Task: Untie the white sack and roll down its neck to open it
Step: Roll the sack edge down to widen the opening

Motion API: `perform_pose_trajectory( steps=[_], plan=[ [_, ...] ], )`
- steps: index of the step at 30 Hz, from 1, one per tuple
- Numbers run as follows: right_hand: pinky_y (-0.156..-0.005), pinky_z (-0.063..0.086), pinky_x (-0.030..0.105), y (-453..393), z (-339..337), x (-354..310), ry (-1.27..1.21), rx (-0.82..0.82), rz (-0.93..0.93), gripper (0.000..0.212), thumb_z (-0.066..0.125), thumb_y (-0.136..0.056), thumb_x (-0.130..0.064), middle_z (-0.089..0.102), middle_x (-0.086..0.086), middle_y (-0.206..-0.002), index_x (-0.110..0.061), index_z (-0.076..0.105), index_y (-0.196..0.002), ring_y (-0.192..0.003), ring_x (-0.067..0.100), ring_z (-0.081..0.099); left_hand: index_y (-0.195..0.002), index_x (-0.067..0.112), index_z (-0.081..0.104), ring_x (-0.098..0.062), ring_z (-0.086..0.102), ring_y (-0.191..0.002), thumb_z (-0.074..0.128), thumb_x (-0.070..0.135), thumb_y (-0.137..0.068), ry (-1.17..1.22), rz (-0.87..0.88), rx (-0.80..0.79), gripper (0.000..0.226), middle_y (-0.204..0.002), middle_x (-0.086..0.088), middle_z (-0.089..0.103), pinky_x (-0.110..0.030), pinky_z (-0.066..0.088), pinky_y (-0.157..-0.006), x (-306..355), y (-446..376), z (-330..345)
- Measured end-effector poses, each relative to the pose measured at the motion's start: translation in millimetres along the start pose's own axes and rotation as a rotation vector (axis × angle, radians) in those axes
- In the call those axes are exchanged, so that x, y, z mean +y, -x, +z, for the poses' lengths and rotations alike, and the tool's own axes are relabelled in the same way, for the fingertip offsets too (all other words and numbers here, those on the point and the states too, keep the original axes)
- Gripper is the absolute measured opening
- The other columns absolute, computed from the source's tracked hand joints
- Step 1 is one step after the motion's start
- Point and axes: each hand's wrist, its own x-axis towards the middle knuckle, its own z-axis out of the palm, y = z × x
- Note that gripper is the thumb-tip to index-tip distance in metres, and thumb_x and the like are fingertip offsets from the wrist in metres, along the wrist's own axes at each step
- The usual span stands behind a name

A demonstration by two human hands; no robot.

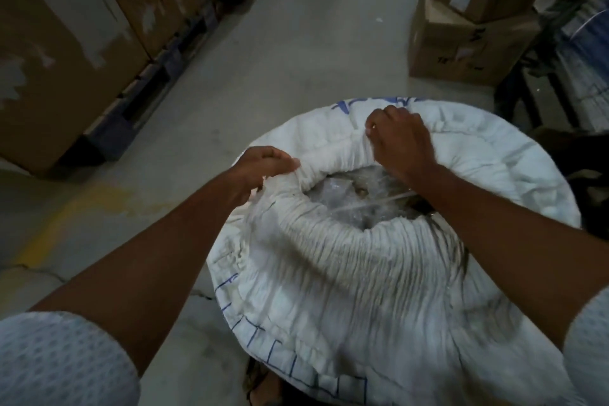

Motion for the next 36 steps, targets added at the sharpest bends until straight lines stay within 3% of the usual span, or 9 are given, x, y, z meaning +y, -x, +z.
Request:
perform_pose_trajectory(
  steps=[5,9,13,19,24,27,30,33,36],
  plan=[
    [-0.078,0.042,0.043,20.9,-59.3,-15.4,-0.070,0.364,-0.111,0.015,0.056,-0.092,-0.023,0.066,0.010,-0.100,-0.015,0.069,-0.093,-0.090,0.031,0.059,-0.077,0.027,0.064,-0.017,0.063,-0.087,0.062,0.053,-0.080,-0.554,0.495,0.428,0.026,-0.085,0.008,0.068,-0.039,0.051,-0.082,53.4,9.4,29.5],
    [-0.078,0.050,0.041,56.0,-92.2,-21.2,-0.235,0.380,0.001,0.014,0.058,-0.092,-0.020,0.067,0.007,-0.098,-0.014,0.070,-0.095,-0.090,0.028,0.064,-0.085,0.023,0.058,-0.011,0.054,-0.068,0.058,0.042,-0.091,-0.578,0.849,0.415,0.020,-0.070,0.010,0.059,-0.030,0.044,-0.065,89.6,41.8,83.4],
    [-0.077,0.050,0.041,87.7,-100.8,-6.5,-0.208,0.246,0.323,0.014,0.056,-0.090,-0.024,0.062,0.007,-0.101,-0.017,0.065,-0.096,-0.090,0.029,0.061,-0.099,0.028,0.057,-0.017,0.059,-0.084,0.056,0.039,-0.092,-0.715,0.916,0.247,0.013,-0.088,0.007,0.062,-0.036,0.049,-0.070,80.7,51.2,131.4],
    [-0.093,0.040,0.043,127.2,-93.7,32.5,-0.056,-0.073,0.567,0.050,0.065,-0.082,-0.048,0.056,0.008,-0.122,-0.015,0.060,-0.120,-0.111,0.030,0.050,-0.134,0.012,0.056,-0.042,0.057,-0.116,0.062,0.041,-0.080,-1.078,0.953,0.197,0.062,-0.132,-0.024,0.057,-0.051,0.047,-0.096,47.9,14.6,170.6],
    [-0.093,0.043,0.041,134.4,-81.0,51.5,-0.162,-0.329,0.614,0.069,0.071,-0.079,-0.060,0.055,0.009,-0.125,-0.014,0.052,-0.127,-0.116,0.031,0.054,-0.157,0.023,0.019,-0.036,0.035,-0.142,0.058,0.052,-0.089,-1.312,0.796,0.065,0.084,-0.155,-0.018,0.036,-0.053,0.016,-0.119,41.2,-18.4,185.0],
    [-0.089,0.044,0.038,135.6,-76.9,57.7,-0.192,-0.308,0.596,0.046,0.067,-0.090,-0.040,0.056,0.009,-0.126,-0.012,0.055,-0.124,-0.118,0.031,0.055,-0.155,0.025,0.026,-0.033,0.043,-0.136,0.054,0.041,-0.093,-1.348,0.766,0.015,0.070,-0.148,-0.013,0.047,-0.050,0.019,-0.119,52.0,-23.0,184.1],
    [-0.085,0.046,0.037,134.5,-82.5,67.8,-0.264,-0.230,0.663,0.027,0.055,-0.097,-0.030,0.062,0.012,-0.121,-0.017,0.062,-0.120,-0.113,0.035,0.059,-0.141,0.027,0.049,-0.034,0.061,-0.116,0.046,0.042,-0.090,-1.263,0.799,0.057,0.053,-0.129,-0.011,0.065,-0.047,0.042,-0.104,77.8,-16.6,176.9],
    [-0.090,0.049,0.039,124.4,-110.5,77.7,-0.406,-0.017,0.640,0.032,0.053,-0.096,-0.034,0.068,0.014,-0.119,-0.018,0.064,-0.121,-0.113,0.036,0.061,-0.120,0.018,0.056,-0.040,0.067,-0.090,0.030,0.040,-0.083,-1.015,0.906,0.237,0.050,-0.099,-0.017,0.070,-0.047,0.051,-0.081,110.8,-2.3,168.7],
    [-0.083,0.053,0.042,118.8,-143.2,90.1,-0.382,0.170,0.456,0.038,0.054,-0.097,-0.027,0.071,0.019,-0.111,-0.015,0.057,-0.133,-0.103,0.037,0.065,-0.118,0.013,0.049,-0.041,0.065,-0.086,0.041,0.024,-0.093,-0.944,0.872,0.433,0.029,-0.093,-0.019,0.069,-0.047,0.043,-0.086,139.5,-0.5,168.4]
  ],
)
